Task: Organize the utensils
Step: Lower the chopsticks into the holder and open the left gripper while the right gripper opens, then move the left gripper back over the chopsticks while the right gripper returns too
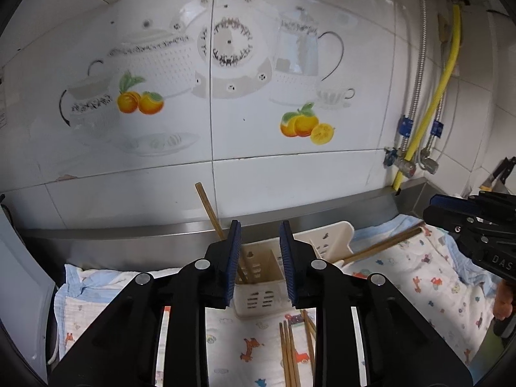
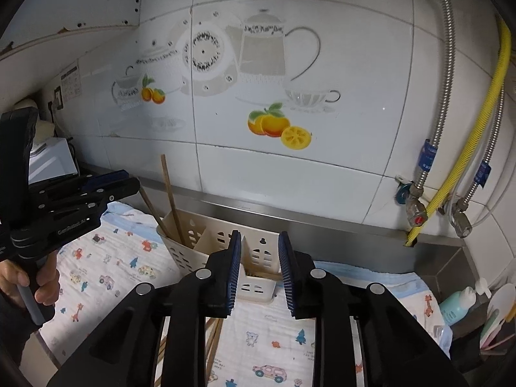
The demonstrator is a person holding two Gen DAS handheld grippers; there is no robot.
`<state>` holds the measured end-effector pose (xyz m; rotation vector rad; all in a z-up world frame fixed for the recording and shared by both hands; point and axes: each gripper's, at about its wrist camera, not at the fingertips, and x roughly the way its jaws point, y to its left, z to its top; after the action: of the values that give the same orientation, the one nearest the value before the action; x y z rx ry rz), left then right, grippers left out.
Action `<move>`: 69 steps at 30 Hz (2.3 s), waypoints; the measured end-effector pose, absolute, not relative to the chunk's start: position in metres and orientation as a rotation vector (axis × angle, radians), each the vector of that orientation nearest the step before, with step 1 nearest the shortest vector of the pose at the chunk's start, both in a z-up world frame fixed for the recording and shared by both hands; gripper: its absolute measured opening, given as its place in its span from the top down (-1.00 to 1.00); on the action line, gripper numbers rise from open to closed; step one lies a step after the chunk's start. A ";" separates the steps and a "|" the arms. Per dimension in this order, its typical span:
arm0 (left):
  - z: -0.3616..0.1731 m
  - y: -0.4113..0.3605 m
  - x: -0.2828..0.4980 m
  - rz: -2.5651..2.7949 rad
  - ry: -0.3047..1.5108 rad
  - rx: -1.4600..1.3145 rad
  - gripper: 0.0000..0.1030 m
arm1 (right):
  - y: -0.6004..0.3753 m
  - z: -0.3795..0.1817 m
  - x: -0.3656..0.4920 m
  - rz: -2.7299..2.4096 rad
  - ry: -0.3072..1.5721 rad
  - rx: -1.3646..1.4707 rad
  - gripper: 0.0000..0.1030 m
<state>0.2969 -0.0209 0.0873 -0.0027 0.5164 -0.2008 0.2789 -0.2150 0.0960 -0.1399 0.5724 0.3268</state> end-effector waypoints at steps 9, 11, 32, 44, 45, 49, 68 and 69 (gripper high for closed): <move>0.081 -0.018 0.245 -0.219 0.499 -0.025 0.29 | -0.209 0.085 0.228 0.330 0.529 -0.164 0.26; 0.076 -0.018 0.235 -0.214 0.497 -0.015 0.29 | -0.206 0.078 0.215 0.332 0.525 -0.171 0.26; -0.018 0.000 0.150 -0.221 0.627 -0.072 0.29 | -0.211 -0.019 0.131 0.296 0.602 -0.100 0.18; -0.072 0.001 0.136 -0.250 0.737 -0.078 0.30 | -0.224 -0.067 0.116 0.273 0.675 0.004 0.18; -0.077 -0.001 0.135 -0.245 0.747 -0.069 0.30 | -0.225 -0.071 0.115 0.273 0.679 0.010 0.18; -0.093 -0.007 0.136 -0.248 0.787 -0.064 0.31 | -0.224 -0.083 0.113 0.258 0.698 -0.003 0.18; -0.137 -0.021 0.173 -0.249 0.906 -0.068 0.55 | -0.205 -0.124 0.135 0.297 0.801 0.008 0.42; -0.137 -0.022 0.174 -0.250 0.905 -0.069 0.55 | -0.205 -0.125 0.136 0.297 0.803 0.008 0.42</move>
<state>0.1744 -0.0217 -0.1371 -0.0693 0.9046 -0.2501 0.1363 -0.2047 -0.1247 0.0085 0.8034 0.2971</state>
